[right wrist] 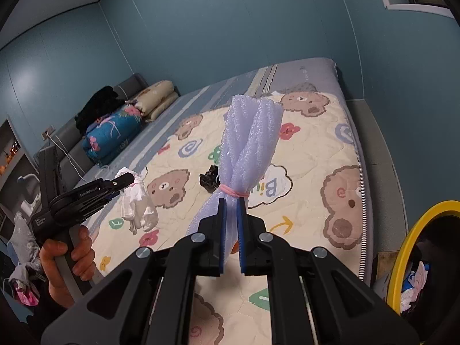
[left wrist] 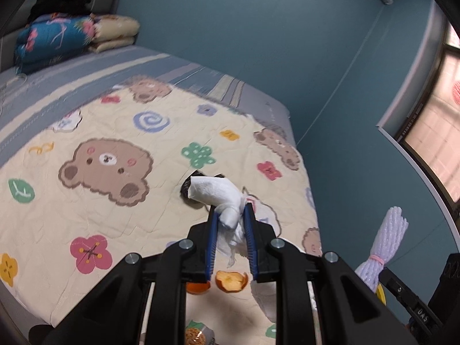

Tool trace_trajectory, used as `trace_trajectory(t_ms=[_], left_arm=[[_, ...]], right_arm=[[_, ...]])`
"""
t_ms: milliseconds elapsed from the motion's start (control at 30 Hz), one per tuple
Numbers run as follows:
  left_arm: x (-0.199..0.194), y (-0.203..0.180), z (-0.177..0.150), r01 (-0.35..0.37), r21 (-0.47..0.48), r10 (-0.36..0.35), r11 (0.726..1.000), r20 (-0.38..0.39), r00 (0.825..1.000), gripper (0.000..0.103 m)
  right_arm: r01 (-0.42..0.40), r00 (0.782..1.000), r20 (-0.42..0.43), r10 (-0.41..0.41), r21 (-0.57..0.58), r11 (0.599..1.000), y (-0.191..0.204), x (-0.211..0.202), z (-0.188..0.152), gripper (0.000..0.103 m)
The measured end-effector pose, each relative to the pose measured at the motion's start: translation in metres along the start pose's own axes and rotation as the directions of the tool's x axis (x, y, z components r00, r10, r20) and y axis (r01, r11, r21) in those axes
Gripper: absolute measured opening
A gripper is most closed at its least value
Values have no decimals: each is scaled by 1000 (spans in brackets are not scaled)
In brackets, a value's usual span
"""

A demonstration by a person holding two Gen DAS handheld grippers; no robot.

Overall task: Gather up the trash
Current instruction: 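Lift and carry the tissue and lavender net over the bin with both tools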

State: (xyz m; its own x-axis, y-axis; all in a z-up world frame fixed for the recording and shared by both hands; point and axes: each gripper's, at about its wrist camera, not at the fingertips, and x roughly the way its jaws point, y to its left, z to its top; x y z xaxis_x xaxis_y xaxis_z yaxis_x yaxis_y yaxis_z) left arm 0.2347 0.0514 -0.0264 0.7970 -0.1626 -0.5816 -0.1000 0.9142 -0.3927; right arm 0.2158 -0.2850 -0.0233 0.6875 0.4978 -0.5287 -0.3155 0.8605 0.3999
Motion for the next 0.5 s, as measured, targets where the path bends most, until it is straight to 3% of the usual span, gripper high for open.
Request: trace_trajectory(t_ms=[500], left_arm=[[-25, -91, -20, 170, 150, -167, 974, -31, 985, 17]], right_arm=[[38, 994, 99, -42, 41, 998, -39, -67, 3, 7]])
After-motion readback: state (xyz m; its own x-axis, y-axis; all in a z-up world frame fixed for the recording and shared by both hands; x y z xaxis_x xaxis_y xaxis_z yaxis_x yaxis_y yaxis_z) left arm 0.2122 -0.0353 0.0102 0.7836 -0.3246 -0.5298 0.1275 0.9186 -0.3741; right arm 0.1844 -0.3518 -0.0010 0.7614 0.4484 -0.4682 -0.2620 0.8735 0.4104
